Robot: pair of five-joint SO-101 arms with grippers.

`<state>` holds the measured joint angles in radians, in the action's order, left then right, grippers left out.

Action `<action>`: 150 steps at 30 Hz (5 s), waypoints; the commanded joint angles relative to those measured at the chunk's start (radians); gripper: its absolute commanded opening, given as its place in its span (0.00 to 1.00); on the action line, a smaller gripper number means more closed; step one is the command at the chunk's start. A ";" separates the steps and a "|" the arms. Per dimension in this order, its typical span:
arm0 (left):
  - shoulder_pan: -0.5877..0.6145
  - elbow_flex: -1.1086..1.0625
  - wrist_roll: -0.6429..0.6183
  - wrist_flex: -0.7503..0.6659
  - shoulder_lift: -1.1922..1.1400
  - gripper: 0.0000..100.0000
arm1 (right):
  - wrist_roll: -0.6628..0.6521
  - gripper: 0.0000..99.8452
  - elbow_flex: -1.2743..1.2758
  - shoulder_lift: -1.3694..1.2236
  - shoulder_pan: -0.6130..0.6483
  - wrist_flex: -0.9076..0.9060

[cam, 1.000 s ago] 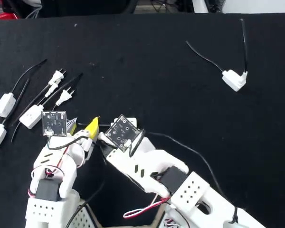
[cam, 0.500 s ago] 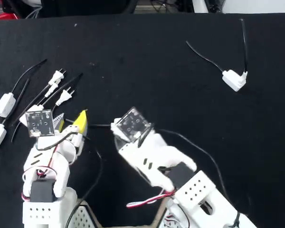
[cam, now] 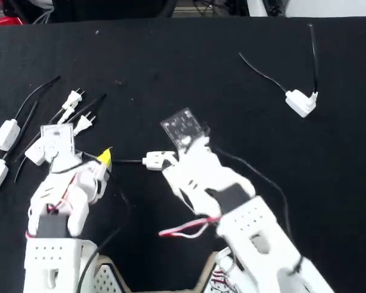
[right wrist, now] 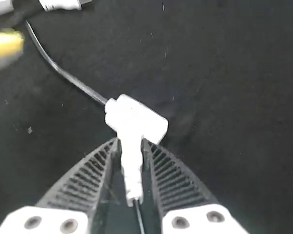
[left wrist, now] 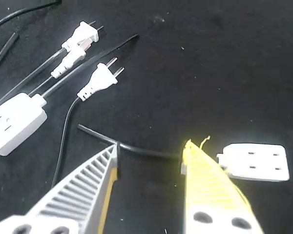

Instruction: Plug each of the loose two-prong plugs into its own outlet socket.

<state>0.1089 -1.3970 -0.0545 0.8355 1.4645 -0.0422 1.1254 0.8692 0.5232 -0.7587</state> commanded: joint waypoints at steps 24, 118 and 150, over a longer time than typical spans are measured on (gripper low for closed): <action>-0.022 0.610 0.060 -0.219 -1.321 0.22 | 0.011 0.01 -0.289 -0.510 -0.020 -0.089; 0.031 0.125 0.063 -0.161 -0.700 0.22 | -0.005 0.01 -1.719 -1.627 -0.025 -0.979; 0.031 0.125 0.063 -0.160 -0.698 0.22 | -0.184 0.01 -1.207 -1.222 -0.087 -0.695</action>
<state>0.1320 -1.2758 0.0008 0.6851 0.7449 -0.2002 -0.1465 -0.4718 0.4710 -1.5413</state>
